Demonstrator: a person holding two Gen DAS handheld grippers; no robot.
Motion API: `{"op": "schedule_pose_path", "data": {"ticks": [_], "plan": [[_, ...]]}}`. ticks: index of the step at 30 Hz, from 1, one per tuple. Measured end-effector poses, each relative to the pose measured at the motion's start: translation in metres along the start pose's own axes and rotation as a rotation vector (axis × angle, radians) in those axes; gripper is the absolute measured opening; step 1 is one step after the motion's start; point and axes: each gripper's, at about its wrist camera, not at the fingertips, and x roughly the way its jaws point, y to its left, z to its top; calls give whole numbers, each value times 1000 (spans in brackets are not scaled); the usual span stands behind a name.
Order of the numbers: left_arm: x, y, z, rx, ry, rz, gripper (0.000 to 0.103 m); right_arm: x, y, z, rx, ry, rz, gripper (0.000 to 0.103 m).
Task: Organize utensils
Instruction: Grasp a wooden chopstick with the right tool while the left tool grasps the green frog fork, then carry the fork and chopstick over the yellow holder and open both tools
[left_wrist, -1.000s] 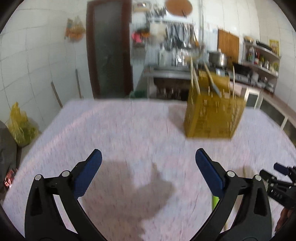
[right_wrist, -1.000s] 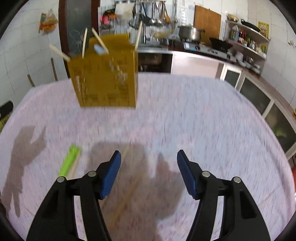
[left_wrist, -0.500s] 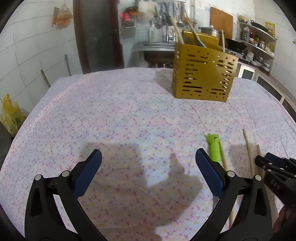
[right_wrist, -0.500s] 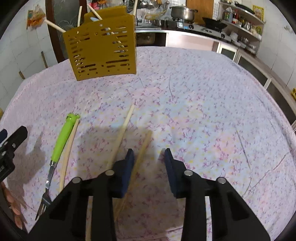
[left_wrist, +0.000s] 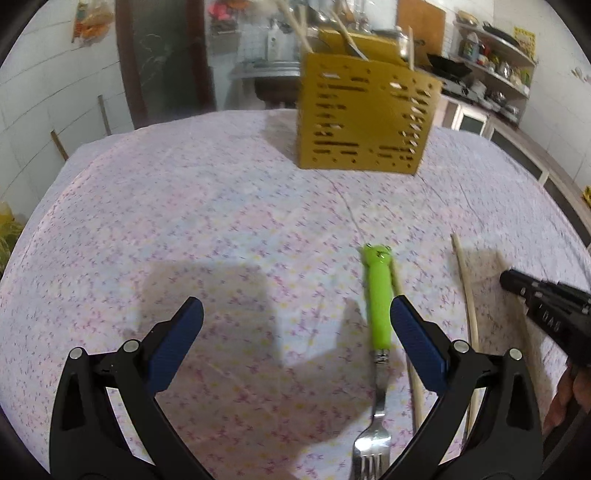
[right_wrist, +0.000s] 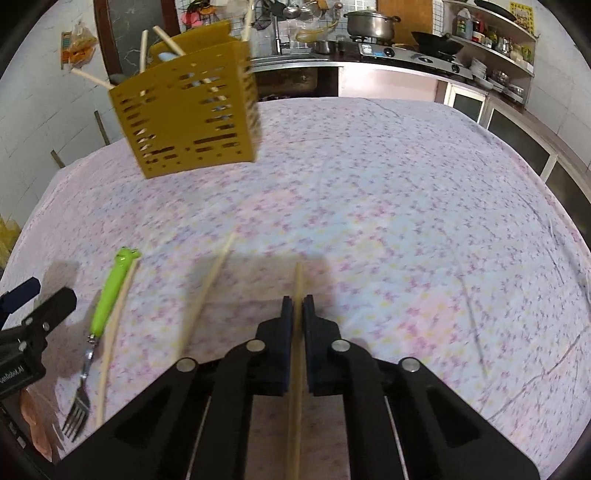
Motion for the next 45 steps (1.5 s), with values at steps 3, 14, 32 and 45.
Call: {"op": "schedule_pose_path", "data": {"ticks": [3,14,32,45], "plan": [[6,-10,0,39,10,32,98,2,0,-1,-14,-6,2,6],[28,-21,6,62,58,35,88,1,-5,-5,-22,-15,32,7],[46,-48,32,66,136,-18,15,2,-5,-2,-25,-21,25,7],[17,-29,21,-31,20,-35,14,-21,0,0,-16,-137,59,6]]}}
